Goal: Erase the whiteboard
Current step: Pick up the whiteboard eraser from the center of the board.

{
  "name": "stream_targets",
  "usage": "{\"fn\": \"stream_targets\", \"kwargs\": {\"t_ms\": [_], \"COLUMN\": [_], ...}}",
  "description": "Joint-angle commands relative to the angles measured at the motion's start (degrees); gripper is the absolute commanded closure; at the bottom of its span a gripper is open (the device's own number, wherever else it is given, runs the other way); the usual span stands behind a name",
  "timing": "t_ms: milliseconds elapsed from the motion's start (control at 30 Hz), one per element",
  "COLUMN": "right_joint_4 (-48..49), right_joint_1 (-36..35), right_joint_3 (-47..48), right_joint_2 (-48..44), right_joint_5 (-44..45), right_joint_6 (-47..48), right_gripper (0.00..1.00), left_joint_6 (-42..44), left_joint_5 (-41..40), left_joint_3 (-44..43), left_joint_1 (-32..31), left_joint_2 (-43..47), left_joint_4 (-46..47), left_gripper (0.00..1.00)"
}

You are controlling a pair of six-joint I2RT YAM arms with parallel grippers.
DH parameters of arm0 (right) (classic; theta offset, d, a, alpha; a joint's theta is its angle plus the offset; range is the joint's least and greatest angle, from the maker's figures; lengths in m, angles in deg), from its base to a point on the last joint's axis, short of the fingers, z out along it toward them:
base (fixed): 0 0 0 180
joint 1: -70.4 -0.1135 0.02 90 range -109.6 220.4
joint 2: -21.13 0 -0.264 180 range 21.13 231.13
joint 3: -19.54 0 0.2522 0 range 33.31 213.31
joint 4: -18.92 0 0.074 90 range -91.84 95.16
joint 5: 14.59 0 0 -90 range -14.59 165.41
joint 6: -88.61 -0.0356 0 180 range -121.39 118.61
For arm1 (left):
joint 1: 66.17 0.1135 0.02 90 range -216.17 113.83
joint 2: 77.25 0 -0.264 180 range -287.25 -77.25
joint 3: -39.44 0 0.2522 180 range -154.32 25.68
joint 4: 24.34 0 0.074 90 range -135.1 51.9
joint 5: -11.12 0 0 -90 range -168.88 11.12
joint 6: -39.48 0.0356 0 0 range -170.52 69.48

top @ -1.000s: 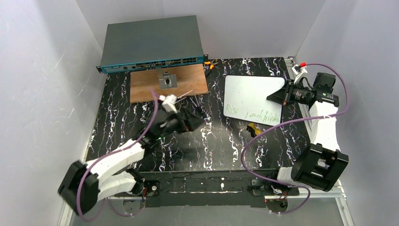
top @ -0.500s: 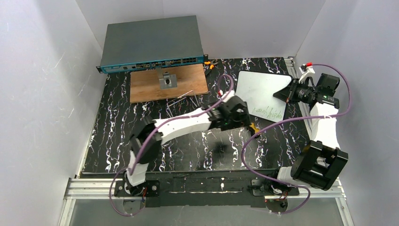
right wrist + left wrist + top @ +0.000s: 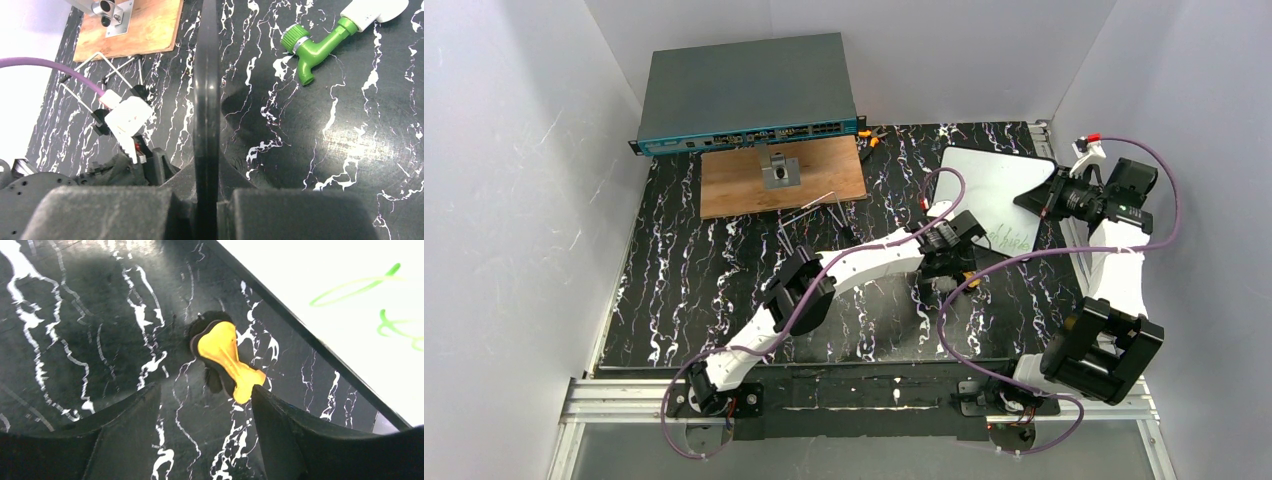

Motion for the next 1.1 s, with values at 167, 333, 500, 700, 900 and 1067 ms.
{"fn": "stream_targets", "kwargs": {"t_ms": [167, 333, 500, 700, 900, 1067], "right_joint_4": [5.42, 5.61, 5.88, 5.95, 5.75, 5.48], "right_joint_1": [1.82, 1.88, 1.86, 1.8, 1.83, 1.87], "right_joint_3": [0.27, 0.02, -0.51, -0.95, -1.22, -1.49], "right_joint_2": [-1.79, -1.82, -2.02, -2.12, -2.2, -1.97], "right_joint_5": [-6.05, -6.66, -7.28, -7.78, -7.99, -8.58], "right_joint_6": [-3.14, -3.23, -3.23, -3.06, -2.88, -2.71], "right_gripper": [0.99, 0.99, 0.99, 0.99, 0.99, 0.99], "left_joint_6": [-2.52, -4.92, -6.28, -4.99, 0.22, 9.03], "left_joint_5": [-0.24, -0.08, -0.63, -1.19, -0.24, 6.25], "left_joint_3": [-6.86, -8.26, -8.12, -2.6, 11.44, 26.72], "left_joint_1": [-0.34, -0.26, -0.15, 0.43, 1.06, 2.82], "left_joint_2": [-4.77, -6.82, -7.66, -5.24, 3.68, 16.09], "left_joint_4": [-2.54, -2.46, -1.54, 3.3, 12.47, 18.16], "left_gripper": [0.47, 0.54, 0.64, 0.93, 1.0, 1.0]}}
